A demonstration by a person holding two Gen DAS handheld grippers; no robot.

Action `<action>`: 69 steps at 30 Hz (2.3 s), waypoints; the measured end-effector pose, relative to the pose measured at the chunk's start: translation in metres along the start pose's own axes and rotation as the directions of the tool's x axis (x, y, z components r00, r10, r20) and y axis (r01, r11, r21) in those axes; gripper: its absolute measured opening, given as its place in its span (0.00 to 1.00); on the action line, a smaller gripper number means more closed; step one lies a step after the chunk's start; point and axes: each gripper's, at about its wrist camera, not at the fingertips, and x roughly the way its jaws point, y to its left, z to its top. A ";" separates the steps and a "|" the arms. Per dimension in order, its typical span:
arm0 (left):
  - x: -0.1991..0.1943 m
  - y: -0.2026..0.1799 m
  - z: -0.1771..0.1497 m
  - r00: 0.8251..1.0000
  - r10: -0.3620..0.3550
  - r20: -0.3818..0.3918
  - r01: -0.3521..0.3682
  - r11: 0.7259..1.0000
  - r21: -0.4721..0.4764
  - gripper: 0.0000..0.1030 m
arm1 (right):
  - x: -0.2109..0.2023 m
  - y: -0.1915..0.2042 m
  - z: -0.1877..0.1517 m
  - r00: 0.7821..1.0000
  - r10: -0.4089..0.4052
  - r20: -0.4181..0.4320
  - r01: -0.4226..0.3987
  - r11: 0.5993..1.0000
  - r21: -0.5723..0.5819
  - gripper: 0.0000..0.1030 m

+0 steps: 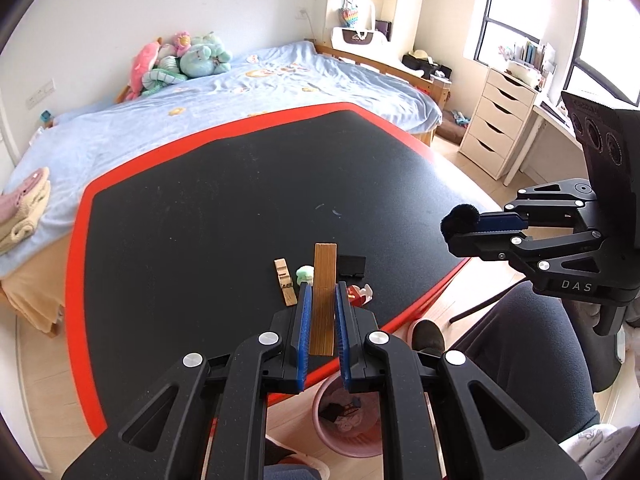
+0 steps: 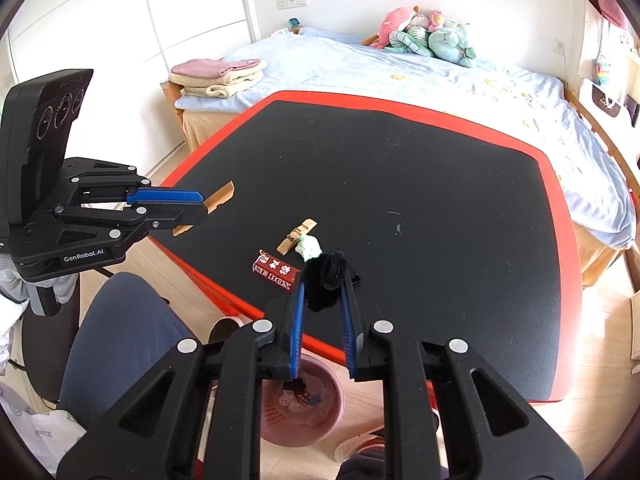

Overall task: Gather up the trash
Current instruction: 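Carry the wooden stick and black item with both grippers over the bin, then open both grippers to drop the stick and black item into the bin, then move both open grippers back over the items on the table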

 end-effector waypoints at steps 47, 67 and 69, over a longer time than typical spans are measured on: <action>-0.006 -0.043 -0.097 0.990 -0.099 -0.102 0.091 0.992 -0.086 0.82 | -0.004 0.031 -0.086 0.991 0.098 -0.091 -0.095 0.995 0.036 0.80; -0.014 -0.028 -0.097 0.995 -0.049 -0.086 0.035 0.987 -0.158 0.93 | -0.001 0.023 -0.092 0.991 0.086 -0.100 -0.079 0.994 0.075 0.96; -0.014 -0.027 -0.096 0.995 -0.048 -0.086 0.033 0.986 -0.160 0.93 | -0.001 0.022 -0.092 0.991 0.087 -0.099 -0.079 0.994 0.076 0.96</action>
